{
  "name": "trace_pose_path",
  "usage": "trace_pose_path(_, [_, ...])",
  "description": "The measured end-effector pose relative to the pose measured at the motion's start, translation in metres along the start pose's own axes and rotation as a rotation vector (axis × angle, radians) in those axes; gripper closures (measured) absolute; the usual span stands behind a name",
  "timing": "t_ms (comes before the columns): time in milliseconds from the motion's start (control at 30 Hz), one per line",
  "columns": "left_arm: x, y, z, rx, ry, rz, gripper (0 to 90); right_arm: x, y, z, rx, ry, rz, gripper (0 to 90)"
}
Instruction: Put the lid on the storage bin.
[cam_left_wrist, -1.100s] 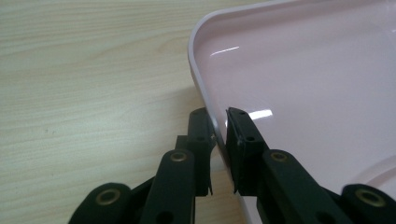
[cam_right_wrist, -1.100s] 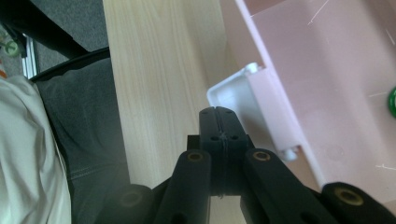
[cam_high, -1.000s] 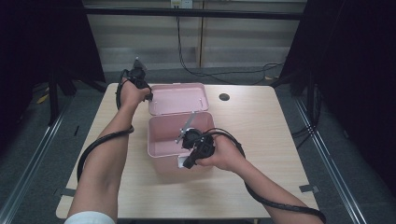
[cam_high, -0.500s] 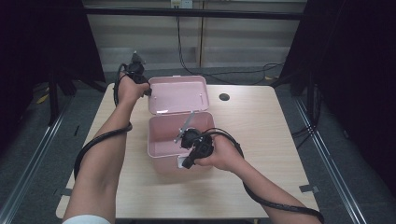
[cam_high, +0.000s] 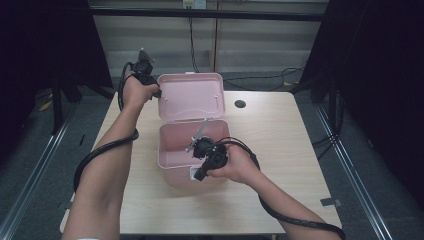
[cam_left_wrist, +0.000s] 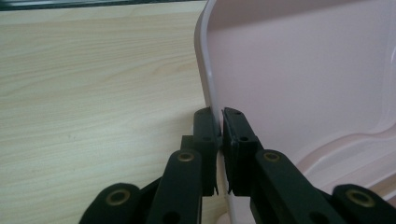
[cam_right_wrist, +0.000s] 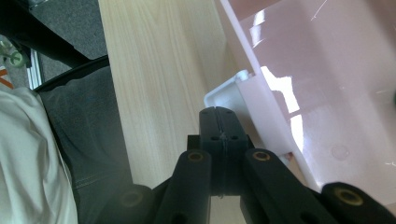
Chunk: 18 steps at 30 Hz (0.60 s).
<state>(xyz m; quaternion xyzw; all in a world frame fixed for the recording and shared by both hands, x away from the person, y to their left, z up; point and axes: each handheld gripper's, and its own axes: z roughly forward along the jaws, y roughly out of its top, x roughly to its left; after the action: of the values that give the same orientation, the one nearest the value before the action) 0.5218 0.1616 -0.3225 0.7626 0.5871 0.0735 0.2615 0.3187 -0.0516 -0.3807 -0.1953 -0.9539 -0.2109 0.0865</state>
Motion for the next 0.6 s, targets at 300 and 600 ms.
trace_pose_path(300, [-0.003, 0.0, -0.011, -0.012, -0.01, 0.01, 85.8, 0.001, 0.003, 0.002, 0.006, -0.004, 0.001, 90.0])
trace_pose_path(600, [-0.006, -0.001, -0.022, -0.013, -0.009, 0.025, 86.4, 0.0, 0.005, 0.003, 0.001, 0.001, 0.015, 90.0])
